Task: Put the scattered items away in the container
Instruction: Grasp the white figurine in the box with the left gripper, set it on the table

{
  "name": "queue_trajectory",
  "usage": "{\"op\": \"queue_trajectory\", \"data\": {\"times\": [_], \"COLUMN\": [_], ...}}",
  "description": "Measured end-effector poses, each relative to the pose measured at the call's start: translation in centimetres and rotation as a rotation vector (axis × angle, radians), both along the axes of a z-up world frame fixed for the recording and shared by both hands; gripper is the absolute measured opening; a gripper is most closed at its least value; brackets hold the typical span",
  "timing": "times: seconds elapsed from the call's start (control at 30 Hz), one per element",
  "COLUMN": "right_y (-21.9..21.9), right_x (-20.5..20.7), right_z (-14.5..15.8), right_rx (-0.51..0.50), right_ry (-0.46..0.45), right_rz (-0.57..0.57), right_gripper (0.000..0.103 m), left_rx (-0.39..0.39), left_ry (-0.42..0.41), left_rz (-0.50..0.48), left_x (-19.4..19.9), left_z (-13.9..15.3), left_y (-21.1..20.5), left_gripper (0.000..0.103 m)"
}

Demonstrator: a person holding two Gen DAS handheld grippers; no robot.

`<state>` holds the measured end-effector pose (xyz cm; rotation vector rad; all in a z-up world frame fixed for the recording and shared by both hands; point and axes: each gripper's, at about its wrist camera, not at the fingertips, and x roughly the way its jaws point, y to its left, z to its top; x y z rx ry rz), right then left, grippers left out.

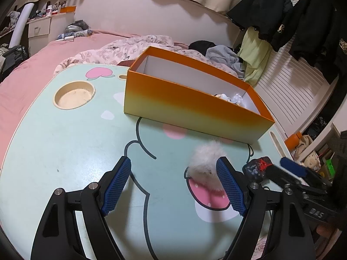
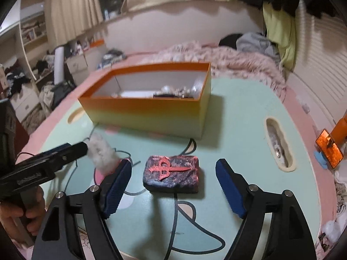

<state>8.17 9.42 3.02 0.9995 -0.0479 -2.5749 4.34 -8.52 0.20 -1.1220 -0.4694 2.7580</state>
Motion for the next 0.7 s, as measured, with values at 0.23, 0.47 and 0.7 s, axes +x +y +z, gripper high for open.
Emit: {"op": "queue_trajectory", "data": {"times": [0.23, 0.47, 0.7], "right_y": [-0.5, -0.3, 0.8], "right_x": [0.6, 0.7, 0.6], "right_z": [0.4, 0.2, 0.0], "right_rx": [-0.017, -0.032, -0.095], "right_ry": [0.025, 0.02, 0.005], "right_rz": [0.018, 0.043, 0.016], "right_gripper": [0.08, 0.08, 0.065], "left_rx": [-0.015, -0.112, -0.104], "left_ry": [0.025, 0.078, -0.051], "left_rz": [-0.004, -0.021, -0.197], "left_x": [0.1, -2.1, -9.3], "left_z": [0.9, 5.8, 8.6], "left_y": [-0.5, -1.4, 1.1], "left_gripper": [0.081, 0.081, 0.081]}}
